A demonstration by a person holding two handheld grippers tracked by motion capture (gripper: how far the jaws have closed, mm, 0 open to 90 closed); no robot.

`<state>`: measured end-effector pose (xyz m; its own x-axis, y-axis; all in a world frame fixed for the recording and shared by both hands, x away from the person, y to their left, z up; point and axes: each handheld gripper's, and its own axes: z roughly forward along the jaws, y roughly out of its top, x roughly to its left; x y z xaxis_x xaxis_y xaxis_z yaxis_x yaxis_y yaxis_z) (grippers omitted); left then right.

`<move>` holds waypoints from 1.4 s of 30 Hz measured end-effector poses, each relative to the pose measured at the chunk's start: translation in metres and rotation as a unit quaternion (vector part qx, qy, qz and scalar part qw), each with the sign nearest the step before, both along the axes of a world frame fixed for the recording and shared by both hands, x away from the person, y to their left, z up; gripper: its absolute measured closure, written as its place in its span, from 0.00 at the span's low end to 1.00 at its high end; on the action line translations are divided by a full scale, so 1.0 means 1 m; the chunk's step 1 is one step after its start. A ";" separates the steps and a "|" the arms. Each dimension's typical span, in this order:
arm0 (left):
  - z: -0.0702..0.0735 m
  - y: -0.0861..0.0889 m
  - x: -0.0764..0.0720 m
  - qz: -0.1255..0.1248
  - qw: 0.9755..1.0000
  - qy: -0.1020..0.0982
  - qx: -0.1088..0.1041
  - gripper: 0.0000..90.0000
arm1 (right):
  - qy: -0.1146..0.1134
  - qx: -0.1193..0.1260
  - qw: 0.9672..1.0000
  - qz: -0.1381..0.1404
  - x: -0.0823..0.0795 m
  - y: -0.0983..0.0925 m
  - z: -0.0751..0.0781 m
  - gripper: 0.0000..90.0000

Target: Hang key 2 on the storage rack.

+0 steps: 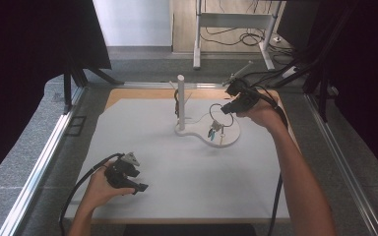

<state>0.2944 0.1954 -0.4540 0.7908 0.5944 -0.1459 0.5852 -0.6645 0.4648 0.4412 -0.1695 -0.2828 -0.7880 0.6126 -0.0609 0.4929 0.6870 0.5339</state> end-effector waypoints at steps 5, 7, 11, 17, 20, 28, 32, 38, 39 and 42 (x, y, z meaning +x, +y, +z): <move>0.000 0.000 0.000 -0.001 1.000 0.000 0.000 0.39 | 0.003 -0.002 1.000 -0.001 0.005 0.002 0.000 0.97; 0.000 0.000 0.000 0.000 1.000 0.001 -0.001 0.39 | 0.003 -0.003 1.000 -0.002 0.007 0.004 0.000 0.97; 0.000 0.000 0.000 -0.001 1.000 0.001 -0.001 0.39 | 0.002 -0.001 1.000 -0.007 0.010 0.007 0.000 0.97; 0.001 0.000 0.000 -0.002 1.000 0.002 -0.002 0.39 | 0.004 -0.004 1.000 -0.010 0.018 0.014 -0.002 0.97; 0.001 0.001 -0.001 -0.003 1.000 0.001 -0.003 0.39 | 0.005 -0.001 1.000 -0.016 0.021 0.016 -0.003 0.97; 0.001 0.002 -0.001 -0.002 1.000 -0.001 -0.004 0.39 | 0.007 0.000 1.000 -0.029 0.030 0.021 -0.005 0.97; 0.002 0.001 -0.001 -0.007 1.000 0.004 -0.010 0.39 | 0.007 0.004 0.999 -0.033 0.034 0.024 -0.006 0.97; 0.002 0.002 -0.001 -0.005 1.000 0.002 -0.005 0.39 | 0.006 0.003 0.999 -0.033 0.038 0.026 -0.006 0.97; 0.002 0.002 -0.001 -0.006 1.000 0.002 -0.005 0.39 | 0.006 0.001 0.999 -0.037 0.039 0.027 -0.007 0.97; 0.001 0.001 -0.001 -0.006 1.000 0.003 -0.004 0.39 | 0.007 -0.003 0.999 -0.038 0.041 0.029 -0.007 0.97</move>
